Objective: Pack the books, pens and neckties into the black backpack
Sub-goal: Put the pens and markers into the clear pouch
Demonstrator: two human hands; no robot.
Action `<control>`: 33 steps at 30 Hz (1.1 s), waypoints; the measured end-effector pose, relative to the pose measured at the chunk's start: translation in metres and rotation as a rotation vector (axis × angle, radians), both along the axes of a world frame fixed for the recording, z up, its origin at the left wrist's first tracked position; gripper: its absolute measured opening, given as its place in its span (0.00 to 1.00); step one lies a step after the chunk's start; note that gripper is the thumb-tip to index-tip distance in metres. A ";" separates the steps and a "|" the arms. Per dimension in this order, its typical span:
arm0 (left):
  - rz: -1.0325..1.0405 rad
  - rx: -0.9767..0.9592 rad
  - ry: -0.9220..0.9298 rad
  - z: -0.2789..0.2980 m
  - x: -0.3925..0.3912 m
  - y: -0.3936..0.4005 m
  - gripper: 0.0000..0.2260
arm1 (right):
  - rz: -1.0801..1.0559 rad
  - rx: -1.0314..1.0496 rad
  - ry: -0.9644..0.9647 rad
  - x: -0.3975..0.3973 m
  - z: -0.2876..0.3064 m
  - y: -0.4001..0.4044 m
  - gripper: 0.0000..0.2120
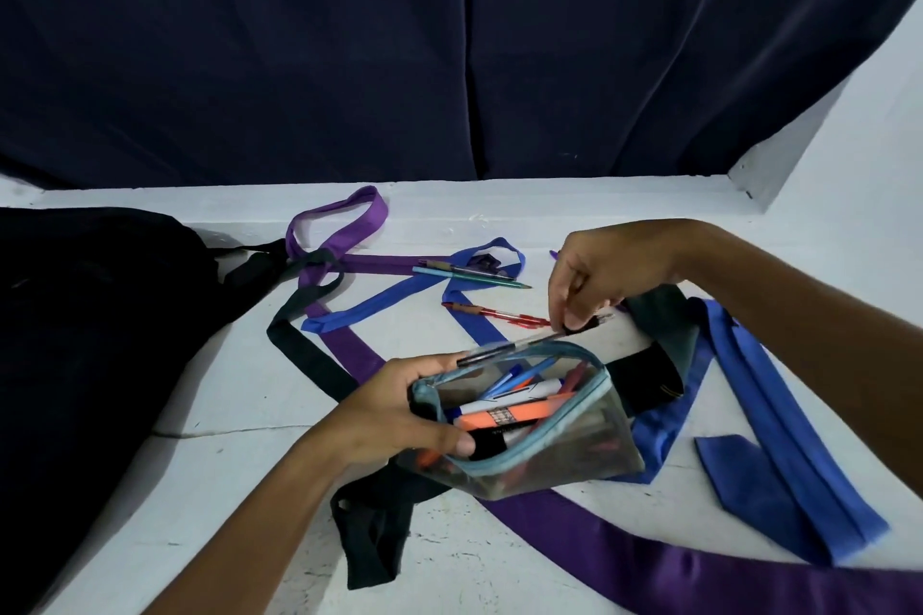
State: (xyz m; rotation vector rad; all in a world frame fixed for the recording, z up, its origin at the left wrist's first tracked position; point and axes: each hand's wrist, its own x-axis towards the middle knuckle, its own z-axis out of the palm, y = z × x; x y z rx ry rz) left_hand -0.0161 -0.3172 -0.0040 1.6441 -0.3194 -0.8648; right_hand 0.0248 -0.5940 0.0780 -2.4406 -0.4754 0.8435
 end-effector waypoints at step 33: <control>0.032 0.006 -0.022 -0.004 0.000 0.001 0.39 | -0.222 0.260 -0.170 0.012 -0.049 -0.004 0.02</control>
